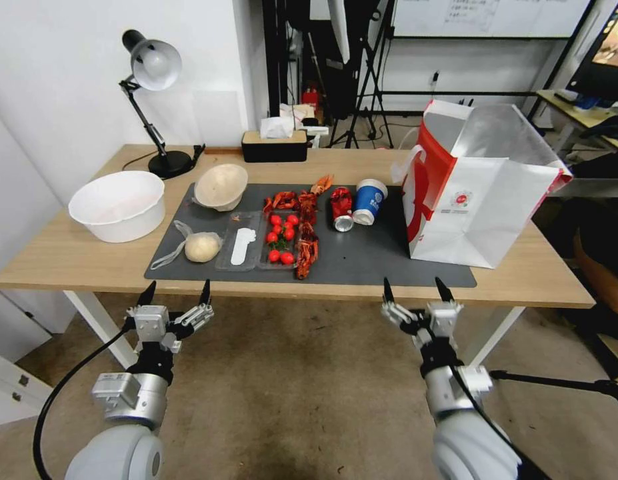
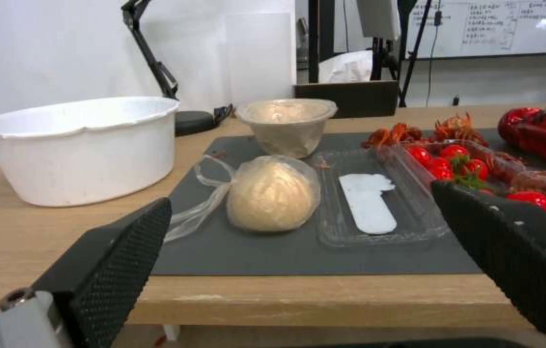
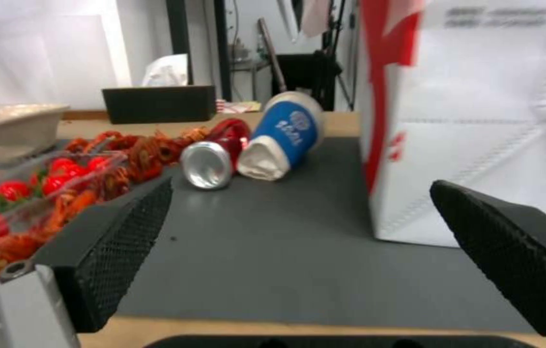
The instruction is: Pick up the trash from the table and place it into the takeout bag.
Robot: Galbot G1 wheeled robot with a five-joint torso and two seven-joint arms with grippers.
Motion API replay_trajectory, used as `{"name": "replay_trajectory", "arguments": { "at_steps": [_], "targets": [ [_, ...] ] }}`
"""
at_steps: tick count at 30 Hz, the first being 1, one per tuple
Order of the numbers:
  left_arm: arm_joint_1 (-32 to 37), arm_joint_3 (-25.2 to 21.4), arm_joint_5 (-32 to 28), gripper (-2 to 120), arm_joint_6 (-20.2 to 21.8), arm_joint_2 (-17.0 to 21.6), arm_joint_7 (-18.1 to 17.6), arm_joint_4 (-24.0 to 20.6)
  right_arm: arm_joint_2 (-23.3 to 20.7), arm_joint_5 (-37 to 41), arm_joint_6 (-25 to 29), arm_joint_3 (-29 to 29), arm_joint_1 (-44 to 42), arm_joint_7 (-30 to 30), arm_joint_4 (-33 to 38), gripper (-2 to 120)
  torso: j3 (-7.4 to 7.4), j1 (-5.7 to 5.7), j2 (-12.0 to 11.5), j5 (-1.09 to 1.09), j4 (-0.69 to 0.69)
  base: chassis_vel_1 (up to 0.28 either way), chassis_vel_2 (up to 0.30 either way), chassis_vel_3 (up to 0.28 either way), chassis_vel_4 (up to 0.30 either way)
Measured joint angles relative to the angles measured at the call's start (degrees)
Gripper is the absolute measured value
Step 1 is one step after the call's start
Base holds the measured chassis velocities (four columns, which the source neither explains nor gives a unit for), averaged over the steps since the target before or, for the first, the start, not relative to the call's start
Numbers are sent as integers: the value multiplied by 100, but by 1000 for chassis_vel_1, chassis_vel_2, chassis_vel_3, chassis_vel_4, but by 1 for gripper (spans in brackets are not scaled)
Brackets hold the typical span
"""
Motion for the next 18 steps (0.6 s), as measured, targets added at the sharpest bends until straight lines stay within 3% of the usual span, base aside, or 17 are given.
{"name": "replay_trajectory", "arguments": {
  "at_steps": [8,10,18],
  "targets": [
    [14,-33,16,100,-21,-20,11,-5,-57,632,-325,-444,996,149,-441,100,0,0,0,-1,0,0,0,0,0],
    [19,-36,40,100,-27,-54,24,6,-35,953,-456,-824,1722,269,-902,100,0,0,0,-1,0,0,0,0,0],
    [6,-50,61,100,-41,-90,39,51,41,1584,-625,-1450,2991,434,-1726,99,0,0,0,-2,0,0,0,0,0]
  ]
}}
